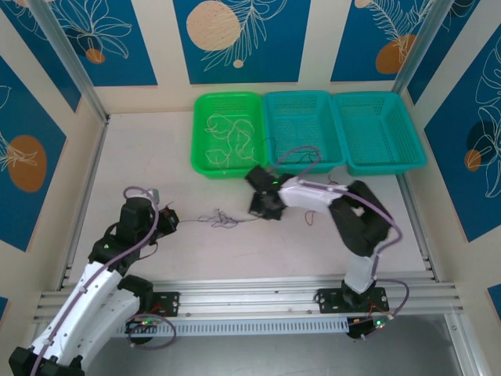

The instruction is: Untangle the cables

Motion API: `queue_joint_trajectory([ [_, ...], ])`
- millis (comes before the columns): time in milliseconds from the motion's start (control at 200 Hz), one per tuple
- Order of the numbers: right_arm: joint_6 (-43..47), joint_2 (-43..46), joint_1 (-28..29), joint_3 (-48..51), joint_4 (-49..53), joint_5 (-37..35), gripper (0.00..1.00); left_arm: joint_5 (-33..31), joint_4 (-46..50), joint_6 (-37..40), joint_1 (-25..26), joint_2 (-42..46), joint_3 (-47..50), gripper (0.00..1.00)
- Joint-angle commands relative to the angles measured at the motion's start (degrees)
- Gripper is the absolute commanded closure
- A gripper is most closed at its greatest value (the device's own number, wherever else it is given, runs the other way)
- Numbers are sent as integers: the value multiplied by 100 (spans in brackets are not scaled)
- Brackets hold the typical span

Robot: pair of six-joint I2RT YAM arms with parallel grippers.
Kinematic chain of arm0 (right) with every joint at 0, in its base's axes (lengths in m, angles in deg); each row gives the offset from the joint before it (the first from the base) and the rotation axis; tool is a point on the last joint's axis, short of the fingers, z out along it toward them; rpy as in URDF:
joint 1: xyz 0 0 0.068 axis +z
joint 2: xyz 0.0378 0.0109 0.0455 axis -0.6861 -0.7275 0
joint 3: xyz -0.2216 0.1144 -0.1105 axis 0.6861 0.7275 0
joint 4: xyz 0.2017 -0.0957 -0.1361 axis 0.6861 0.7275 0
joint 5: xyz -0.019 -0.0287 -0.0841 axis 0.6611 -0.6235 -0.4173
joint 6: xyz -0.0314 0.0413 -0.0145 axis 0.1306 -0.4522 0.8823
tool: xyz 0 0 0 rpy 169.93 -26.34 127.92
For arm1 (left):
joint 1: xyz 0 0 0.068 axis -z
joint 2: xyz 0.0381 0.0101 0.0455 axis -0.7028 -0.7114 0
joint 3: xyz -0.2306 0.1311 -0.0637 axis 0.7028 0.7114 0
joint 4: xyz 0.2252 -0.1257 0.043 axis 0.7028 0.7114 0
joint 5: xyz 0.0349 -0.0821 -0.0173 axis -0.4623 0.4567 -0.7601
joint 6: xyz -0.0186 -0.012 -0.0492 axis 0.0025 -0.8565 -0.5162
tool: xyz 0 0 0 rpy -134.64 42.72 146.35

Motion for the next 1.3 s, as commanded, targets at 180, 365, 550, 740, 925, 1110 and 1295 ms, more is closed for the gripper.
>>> queue_joint_trajectory([
  [180,-1,3046,-2394,1736,335,-848,100,-1745,986,715,-583,-245,-751,100],
  [365,370,4079,-3678,1705,575,-390,100,-1650,771,748,-1287,-488,-653,100],
  [550,562,4311,-4328,1310,644,261,100,-1326,888,254,-2414,-644,-433,100],
  [740,417,4445,-5890,1024,601,1234,100,-752,1004,-449,-3708,-713,-146,100],
  [925,262,4359,-7583,871,485,2499,100,-464,810,-466,-4351,-864,-69,100],
  [1110,435,4388,-7487,928,137,3009,100,48,363,-221,-4493,-888,68,100],
  [1295,1279,3916,-4568,1011,-262,2491,100,2439,-1619,-291,-4055,-1059,1007,97],
])
